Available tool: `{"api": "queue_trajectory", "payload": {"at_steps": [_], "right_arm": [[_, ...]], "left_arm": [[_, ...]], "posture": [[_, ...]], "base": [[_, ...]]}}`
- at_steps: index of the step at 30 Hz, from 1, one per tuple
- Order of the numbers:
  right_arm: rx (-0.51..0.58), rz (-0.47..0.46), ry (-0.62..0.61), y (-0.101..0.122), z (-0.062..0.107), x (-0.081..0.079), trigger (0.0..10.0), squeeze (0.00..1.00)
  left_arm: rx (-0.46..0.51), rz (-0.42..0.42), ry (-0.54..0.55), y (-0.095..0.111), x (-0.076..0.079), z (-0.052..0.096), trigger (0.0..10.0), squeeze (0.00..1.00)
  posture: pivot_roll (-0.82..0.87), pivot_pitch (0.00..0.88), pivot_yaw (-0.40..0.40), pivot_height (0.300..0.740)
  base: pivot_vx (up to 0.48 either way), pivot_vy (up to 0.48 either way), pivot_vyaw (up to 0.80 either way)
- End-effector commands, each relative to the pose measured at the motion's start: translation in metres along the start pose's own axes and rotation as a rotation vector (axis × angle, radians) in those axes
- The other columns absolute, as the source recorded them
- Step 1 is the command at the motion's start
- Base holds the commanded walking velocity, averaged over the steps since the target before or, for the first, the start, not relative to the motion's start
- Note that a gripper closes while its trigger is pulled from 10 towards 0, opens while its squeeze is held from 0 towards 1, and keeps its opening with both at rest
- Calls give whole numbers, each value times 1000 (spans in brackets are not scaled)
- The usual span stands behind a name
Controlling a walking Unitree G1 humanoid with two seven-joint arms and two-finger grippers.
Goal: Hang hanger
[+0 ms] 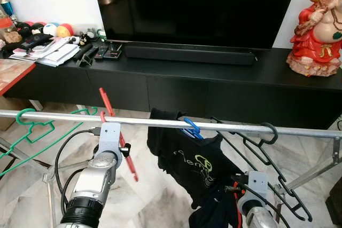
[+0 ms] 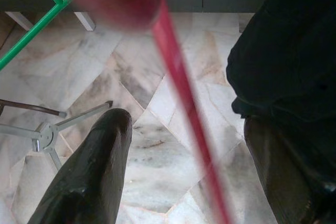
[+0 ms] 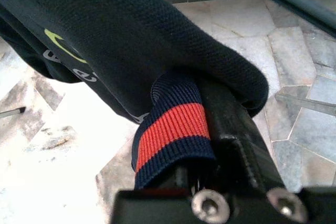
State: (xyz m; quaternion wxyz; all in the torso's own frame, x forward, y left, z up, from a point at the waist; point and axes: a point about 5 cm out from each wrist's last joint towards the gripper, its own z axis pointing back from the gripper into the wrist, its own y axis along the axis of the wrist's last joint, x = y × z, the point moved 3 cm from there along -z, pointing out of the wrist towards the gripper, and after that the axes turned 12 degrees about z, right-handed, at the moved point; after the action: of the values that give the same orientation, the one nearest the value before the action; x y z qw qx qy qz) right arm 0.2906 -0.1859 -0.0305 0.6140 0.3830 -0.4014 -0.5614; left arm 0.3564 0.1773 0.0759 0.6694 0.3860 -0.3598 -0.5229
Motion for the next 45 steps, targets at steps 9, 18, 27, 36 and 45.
{"api": "queue_trajectory", "payload": {"at_steps": [9,18,27,36,45], "right_arm": [[27,1,9,7,-3,-2,10000,0],[20,2,15,5,-2,-3,10000,0],[18,3,17,5,-2,-3,10000,0],[16,3,21,5,-2,-4,10000,0],[10,3,27,3,-1,-7,10000,0]], "left_arm": [[22,-8,-30,0,6,-1,0,0],[39,0,-35,1,6,-1,0,0],[42,-1,-57,1,11,-1,0,0],[41,-1,-55,-4,10,4,0,0],[42,-83,-22,-14,-5,12,0,0]], "posture": [[-3,37,11,740],[-2,36,9,740],[-2,36,8,740],[2,34,8,740],[15,36,10,740]], "base": [[0,0,0],[0,0,0],[0,0,0],[0,0,0],[0,0,0]]}}
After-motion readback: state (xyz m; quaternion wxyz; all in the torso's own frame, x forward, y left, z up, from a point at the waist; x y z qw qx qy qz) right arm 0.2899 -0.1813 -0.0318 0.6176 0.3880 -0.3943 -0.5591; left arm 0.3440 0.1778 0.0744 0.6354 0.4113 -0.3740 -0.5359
